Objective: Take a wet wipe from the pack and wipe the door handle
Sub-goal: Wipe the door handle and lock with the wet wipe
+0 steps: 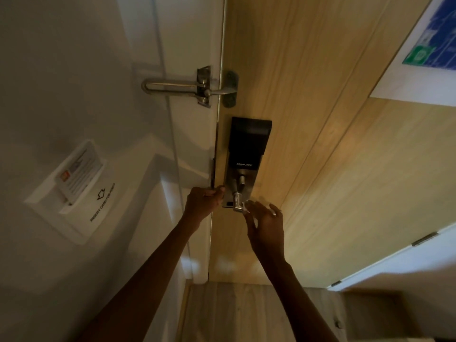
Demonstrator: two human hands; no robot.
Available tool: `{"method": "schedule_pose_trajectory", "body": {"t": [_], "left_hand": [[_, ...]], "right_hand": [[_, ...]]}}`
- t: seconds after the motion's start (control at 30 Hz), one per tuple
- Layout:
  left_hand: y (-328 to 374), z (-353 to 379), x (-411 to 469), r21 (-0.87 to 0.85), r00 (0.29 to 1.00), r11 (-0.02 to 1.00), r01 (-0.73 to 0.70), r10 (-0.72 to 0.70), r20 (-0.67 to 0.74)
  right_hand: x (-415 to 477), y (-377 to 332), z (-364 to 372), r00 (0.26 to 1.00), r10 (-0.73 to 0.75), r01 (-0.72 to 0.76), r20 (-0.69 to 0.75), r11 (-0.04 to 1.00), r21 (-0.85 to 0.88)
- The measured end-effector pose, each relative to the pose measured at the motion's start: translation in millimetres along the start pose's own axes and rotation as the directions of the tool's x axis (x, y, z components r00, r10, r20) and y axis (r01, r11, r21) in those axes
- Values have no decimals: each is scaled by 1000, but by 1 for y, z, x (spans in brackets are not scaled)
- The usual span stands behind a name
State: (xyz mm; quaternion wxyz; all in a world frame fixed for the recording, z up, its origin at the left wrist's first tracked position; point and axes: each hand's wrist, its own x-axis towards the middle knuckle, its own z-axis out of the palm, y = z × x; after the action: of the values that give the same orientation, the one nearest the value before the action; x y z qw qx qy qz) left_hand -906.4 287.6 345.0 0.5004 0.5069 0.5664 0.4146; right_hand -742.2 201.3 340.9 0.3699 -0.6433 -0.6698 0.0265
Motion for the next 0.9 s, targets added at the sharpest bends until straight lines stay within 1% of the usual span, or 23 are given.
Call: {"method": "schedule_pose_trajectory", "body": {"t": [0.07,0.13,0.23,0.33,0.4,0.47,0.53,0.57,0.63,0.73,0.83,0.9], "left_hand": [[-1,-2,1,13,1000,1000,-10,10,-1],[-2,-2,2,29,1000,1000,-13,13,8],[-3,-2,2,53,1000,998,-15,14,13],[-4,-3,2,45,1000,999,-12,12,10],[-5,-3,3,54,1000,998,-17,16,18],[-4,-4,4,45,1000,999,0,-1,21],[-5,-4,6,25,1000,1000,18,-19,19],[-5,-3,6,27,1000,1000,15,-15,15],[-5,-2,6,34,1000,999,8,-8,7],[-5,0,5,39,1000,999,2,-2,2],[-8,-1,6,19,1000,1000,11,-11,-10],[-8,-2,6,23,1000,1000,0,0,4]], "right_hand": [[-4,6,0,998,-46,45,44,998,33],[-4,12,-2,996,-59,56,69,997,50],[1,15,-3,999,-36,34,35,997,74],[5,5,6,998,-60,60,3,997,53],[4,-1,12,992,-125,125,-14,992,1],[0,3,10,969,-244,239,-51,967,-83],[-3,23,-3,943,-326,314,-69,939,-143],[-3,37,-11,937,-340,325,-75,931,-169],[-2,60,-26,941,-329,310,-74,930,-197],[0,46,-20,944,-324,306,-63,930,-204],[8,8,-1,959,-280,283,46,950,-134],[12,6,-7,959,-268,278,94,952,-128]]}}
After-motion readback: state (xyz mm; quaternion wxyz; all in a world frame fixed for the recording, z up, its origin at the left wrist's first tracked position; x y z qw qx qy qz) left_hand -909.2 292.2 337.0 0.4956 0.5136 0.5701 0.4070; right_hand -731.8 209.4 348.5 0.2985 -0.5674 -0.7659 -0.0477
